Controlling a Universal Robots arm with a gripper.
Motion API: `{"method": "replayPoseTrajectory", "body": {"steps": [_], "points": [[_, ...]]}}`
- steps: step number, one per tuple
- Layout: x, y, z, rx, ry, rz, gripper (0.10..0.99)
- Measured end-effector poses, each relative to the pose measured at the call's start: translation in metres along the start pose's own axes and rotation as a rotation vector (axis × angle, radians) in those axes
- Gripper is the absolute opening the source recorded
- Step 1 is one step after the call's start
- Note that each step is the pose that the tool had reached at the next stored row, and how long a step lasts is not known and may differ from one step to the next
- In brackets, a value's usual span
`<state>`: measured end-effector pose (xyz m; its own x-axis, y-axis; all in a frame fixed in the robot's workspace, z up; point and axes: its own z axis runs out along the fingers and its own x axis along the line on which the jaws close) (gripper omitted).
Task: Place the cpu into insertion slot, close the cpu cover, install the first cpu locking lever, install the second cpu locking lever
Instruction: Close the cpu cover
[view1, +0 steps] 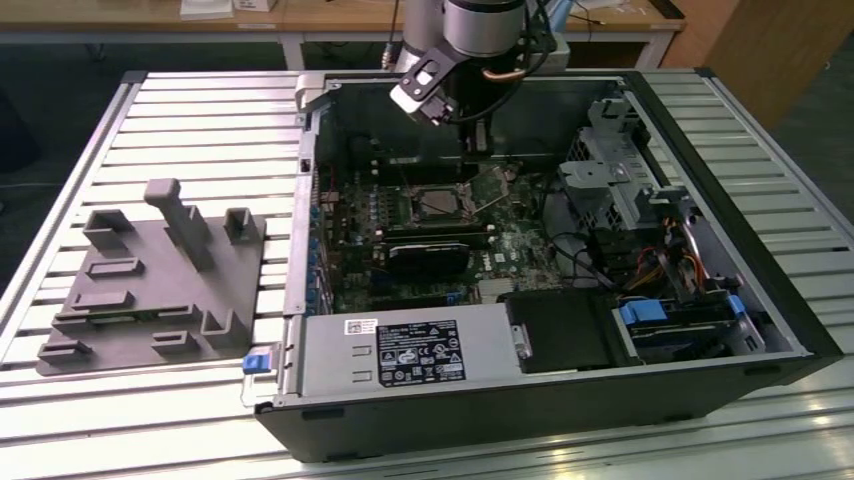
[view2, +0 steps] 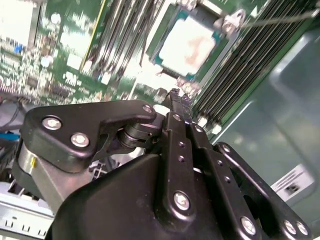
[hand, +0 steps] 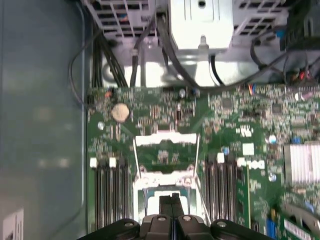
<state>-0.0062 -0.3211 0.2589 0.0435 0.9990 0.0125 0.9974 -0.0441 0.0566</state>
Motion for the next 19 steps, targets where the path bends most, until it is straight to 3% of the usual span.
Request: {"method": "replayPoseTrajectory", "body": {"steps": [10,19], "points": [[0.0016,0.0352,0.0020,0.001,-0.0001,0.000,0.106],[0.0028,0.0624,0.0036,0.002,-0.0001,0.000,0.106]]}}
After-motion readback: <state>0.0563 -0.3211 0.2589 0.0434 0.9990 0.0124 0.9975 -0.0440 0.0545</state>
